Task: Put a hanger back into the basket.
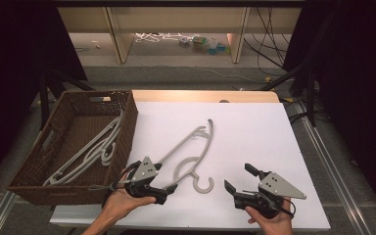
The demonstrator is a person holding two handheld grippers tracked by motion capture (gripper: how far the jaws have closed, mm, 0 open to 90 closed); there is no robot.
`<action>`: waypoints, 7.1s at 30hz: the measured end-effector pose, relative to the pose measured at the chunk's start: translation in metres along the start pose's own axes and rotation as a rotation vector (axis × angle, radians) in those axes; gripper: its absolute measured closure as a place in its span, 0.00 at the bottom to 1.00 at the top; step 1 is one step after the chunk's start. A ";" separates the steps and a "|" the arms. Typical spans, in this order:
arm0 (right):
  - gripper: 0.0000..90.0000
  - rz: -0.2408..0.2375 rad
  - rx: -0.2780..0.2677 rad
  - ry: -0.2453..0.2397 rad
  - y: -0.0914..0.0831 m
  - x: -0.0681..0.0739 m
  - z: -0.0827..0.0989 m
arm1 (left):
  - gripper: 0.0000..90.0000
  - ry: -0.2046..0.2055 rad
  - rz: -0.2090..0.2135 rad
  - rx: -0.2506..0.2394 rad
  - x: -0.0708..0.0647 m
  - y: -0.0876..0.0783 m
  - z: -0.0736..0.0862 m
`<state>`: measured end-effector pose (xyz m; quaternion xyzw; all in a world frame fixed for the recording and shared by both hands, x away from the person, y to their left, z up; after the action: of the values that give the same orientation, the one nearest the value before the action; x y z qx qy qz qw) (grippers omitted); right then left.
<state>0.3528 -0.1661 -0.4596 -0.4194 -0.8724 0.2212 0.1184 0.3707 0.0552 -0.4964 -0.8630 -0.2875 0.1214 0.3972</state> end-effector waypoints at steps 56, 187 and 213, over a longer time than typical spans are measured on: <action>0.18 -0.032 0.001 0.012 0.001 0.006 0.000 | 0.90 0.030 0.100 0.609 0.010 0.066 0.018; 0.18 -0.030 0.014 0.018 0.001 0.004 0.002 | 0.91 -0.298 0.005 0.019 0.164 -0.165 0.015; 0.18 -0.015 0.025 0.018 0.002 0.002 0.004 | 0.91 -0.298 0.015 0.148 0.183 -0.163 0.090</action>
<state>0.3516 -0.1648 -0.4635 -0.4135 -0.8716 0.2274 0.1332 0.4138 0.3041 -0.4285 -0.8060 -0.3272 0.2718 0.4117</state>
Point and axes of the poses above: each handheld gripper's, and its own axes: y roughly forward along the jaws, z roughly out of its underside, x roughly to its left, the point moved 10 cm from there along y, roughly forward along the jaws, and after that the axes turned 14 degrees about x, right-handed, at the moved point
